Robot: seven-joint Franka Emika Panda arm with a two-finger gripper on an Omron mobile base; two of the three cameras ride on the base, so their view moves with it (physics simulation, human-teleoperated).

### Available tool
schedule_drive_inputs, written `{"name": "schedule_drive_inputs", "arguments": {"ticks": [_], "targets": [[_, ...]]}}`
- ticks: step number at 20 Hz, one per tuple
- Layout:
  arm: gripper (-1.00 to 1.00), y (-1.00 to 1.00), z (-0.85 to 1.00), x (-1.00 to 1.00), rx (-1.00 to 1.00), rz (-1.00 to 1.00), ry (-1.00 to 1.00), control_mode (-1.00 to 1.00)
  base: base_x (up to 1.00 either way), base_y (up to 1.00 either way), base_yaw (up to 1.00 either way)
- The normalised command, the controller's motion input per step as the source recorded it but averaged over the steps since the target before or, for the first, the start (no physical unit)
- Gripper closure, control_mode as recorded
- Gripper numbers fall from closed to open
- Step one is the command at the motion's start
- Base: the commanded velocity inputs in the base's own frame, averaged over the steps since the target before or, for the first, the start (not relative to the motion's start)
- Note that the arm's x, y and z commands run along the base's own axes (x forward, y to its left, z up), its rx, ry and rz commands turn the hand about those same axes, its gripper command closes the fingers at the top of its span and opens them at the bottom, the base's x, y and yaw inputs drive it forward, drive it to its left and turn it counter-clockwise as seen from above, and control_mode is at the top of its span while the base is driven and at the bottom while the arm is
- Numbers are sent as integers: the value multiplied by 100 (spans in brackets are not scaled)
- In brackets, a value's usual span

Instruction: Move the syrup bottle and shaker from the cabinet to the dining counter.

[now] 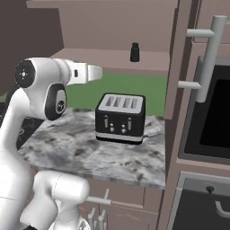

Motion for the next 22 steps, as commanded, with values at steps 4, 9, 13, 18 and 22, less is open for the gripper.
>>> {"name": "schedule_drive_inputs", "arguments": {"ticks": [4, 9, 13, 18, 22], "targets": [[-100, -4, 55, 37, 9, 0, 0, -100, 0, 0, 0], [-100, -8, 7, 54, 1, -2, 0, -100, 0, 0, 0], [-100, -20, 0, 62, 0, -6, 0, -100, 0, 0, 0], [-100, -34, 0, 56, 1, -7, 1, -100, 0, 0, 0], [-100, -29, 0, 45, 6, -2, 10, -100, 0, 0, 0]]}}
